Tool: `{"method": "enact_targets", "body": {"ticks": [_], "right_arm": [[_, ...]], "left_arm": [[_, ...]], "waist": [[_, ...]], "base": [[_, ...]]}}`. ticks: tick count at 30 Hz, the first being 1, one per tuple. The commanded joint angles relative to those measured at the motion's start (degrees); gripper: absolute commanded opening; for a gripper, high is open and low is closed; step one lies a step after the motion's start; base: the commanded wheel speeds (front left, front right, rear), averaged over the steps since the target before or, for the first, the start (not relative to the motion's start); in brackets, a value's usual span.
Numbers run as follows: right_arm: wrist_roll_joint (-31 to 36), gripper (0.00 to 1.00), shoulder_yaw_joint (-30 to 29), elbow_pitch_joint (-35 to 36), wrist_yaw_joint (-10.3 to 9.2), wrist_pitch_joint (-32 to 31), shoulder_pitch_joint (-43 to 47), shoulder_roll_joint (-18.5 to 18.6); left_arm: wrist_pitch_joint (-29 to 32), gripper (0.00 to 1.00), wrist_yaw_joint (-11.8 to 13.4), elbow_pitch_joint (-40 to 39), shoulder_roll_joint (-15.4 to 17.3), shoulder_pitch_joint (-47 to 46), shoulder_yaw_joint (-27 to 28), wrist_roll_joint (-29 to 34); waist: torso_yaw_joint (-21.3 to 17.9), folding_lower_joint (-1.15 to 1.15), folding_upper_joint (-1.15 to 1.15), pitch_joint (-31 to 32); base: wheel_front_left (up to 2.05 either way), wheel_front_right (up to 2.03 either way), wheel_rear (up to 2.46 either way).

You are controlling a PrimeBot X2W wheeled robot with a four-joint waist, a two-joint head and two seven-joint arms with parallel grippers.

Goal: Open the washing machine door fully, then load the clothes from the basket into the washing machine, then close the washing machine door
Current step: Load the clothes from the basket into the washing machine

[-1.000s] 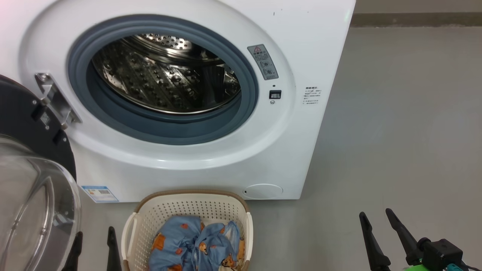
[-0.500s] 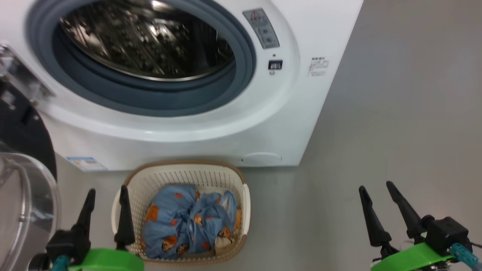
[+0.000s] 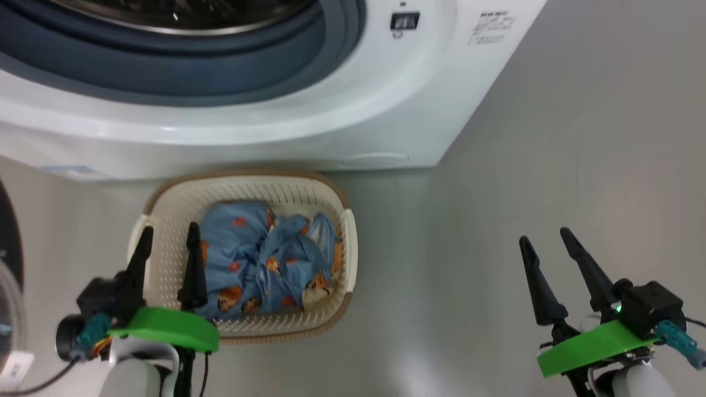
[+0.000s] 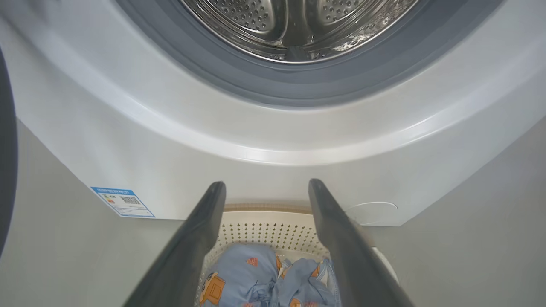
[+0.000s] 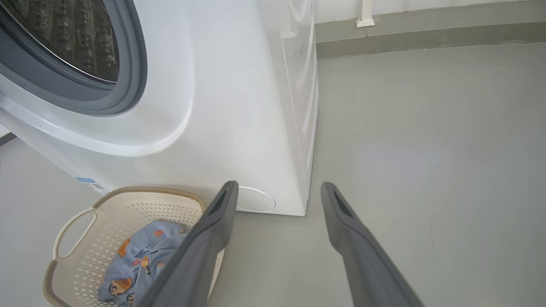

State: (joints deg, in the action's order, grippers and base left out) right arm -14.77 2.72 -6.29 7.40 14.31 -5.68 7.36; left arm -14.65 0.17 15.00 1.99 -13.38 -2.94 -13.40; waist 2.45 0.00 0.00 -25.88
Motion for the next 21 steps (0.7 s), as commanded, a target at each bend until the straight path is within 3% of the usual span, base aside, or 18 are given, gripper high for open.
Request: {"method": "enact_targets", "body": {"ticks": [1,10,21], "right_arm": [[-0.5,1.00,1.5,1.3,0.09,0.7,-1.1,0.5],[-0.3,1.00,1.6,2.7,0.09,0.7,-3.8,0.5],[0.2,1.00,1.8,4.2,0.09,0.7,-6.5,0.4]], "left_arm": [[-0.3,1.00,-0.5,1.1,0.9,-2.2,1.8,-0.5],[-0.3,1.00,-3.0,11.3,2.1,-11.2,2.3,0.1],[-0.3,1.00,-5.2,29.2,5.1,-22.6,1.3,1.8]], "waist": [[-1.1,0.00,0.00,-7.0],[-2.4,0.00,0.00,-14.8],[-3.7,0.00,0.00,-22.7]], "base": [[0.00,0.00,0.00],[0.00,0.00,0.00],[0.00,0.00,0.00]]}}
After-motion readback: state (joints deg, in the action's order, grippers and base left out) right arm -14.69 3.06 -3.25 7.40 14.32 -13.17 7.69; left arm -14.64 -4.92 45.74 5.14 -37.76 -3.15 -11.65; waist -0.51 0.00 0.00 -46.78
